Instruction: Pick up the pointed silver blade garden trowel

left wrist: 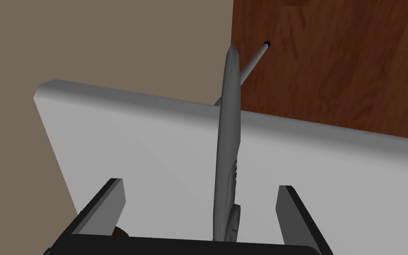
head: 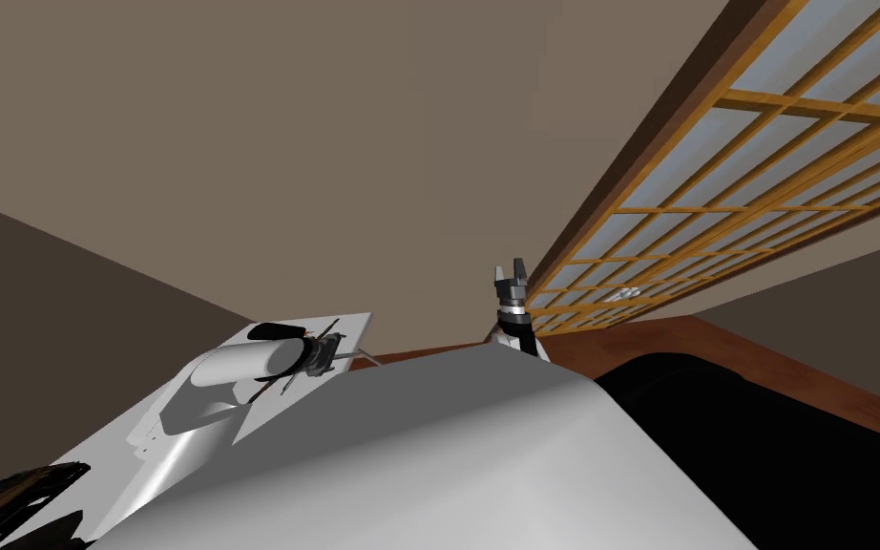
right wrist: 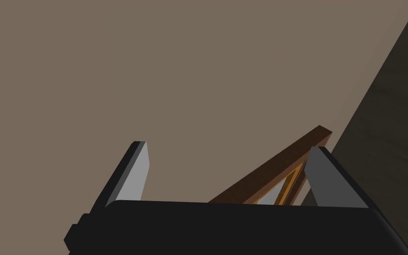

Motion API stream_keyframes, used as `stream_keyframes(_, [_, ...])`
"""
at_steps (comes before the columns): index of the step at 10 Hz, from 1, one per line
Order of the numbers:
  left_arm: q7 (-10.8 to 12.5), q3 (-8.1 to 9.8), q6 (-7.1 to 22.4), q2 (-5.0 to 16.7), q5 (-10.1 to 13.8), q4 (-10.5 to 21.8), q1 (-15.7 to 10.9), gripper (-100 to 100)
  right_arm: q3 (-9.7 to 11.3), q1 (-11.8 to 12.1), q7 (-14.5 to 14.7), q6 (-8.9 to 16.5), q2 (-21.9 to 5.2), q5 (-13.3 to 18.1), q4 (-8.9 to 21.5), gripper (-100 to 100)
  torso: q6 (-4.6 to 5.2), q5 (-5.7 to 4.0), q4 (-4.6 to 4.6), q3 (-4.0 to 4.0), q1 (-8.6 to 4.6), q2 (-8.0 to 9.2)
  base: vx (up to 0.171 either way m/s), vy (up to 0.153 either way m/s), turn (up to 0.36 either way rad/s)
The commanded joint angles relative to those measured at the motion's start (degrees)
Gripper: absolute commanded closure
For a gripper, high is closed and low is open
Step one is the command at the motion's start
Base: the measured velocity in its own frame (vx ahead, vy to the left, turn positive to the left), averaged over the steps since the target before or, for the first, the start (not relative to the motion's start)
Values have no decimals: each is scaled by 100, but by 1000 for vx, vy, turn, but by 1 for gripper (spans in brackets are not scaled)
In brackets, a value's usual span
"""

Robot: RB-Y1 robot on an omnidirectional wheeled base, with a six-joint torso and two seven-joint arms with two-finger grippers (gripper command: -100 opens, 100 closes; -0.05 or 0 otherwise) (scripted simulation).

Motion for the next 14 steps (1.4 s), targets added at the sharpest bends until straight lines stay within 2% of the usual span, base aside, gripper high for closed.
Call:
stream_keyframes(1, [-18, 18, 202, 21, 23, 33, -4, -100, 0, 0, 0, 0, 0, 0, 0, 0, 0, 0, 0, 0, 0, 0, 65, 22, 3])
stream_keyframes(2, [-31, 64, 410, 67, 80, 54, -12, -100, 0, 0, 0, 0, 0, 0, 0, 0, 0, 0, 0, 1, -2, 4, 64, 30, 4])
stream_keyframes(5, [-42, 105, 742, 109, 130, 72, -20, -100, 0, 0, 0, 0, 0, 0, 0, 0, 0, 1, 1, 3, 5, 5, 58, 35, 1])
stream_keyframes(6, [-52, 140, 960, 147, 174, 86, -26, -100, 0, 0, 0, 0, 0, 0, 0, 0, 0, 1, 1, 4, 1, 9, 55, 21, 3])
stream_keyframes(7, [-52, 140, 994, 147, 174, 86, -26, -100, 0, 0, 0, 0, 0, 0, 0, 0, 0, 0, 1, 4, -1, 8, 51, 18, 1])
stream_keyframes(8, [-60, 169, 1232, 179, 209, 96, -31, -100, 0, 0, 0, 0, 0, 0, 0, 0, 0, 0, 2, 5, -4, 10, 43, 24, 1])
stream_keyframes(11, [-70, 206, 1617, 221, 255, 105, -38, -100, 0, -1, 0, 0, 0, 0, 0, 0, 0, 0, 2, 7, -3, 14, 41, 21, 0])
stream_keyframes(12, [-71, 214, 1716, 229, 265, 106, -39, -100, 0, -1, 0, 0, 0, 0, 0, 0, 0, 0, 3, 9, -4, 18, 26, 11, -1])
stream_keyframes(13, [-72, 210, 1631, 225, 260, 108, -41, -100, 0, -1, 0, 0, 0, 0, 0, 0, 0, -1, 4, 11, -7, 20, 12, 3, 0])
stream_keyframes(14, [-72, 210, 1658, 225, 261, 107, -41, 0, 0, -1, 0, 0, 0, 0, 0, 0, 0, -1, 5, 13, -10, 25, 0, 0, 0])
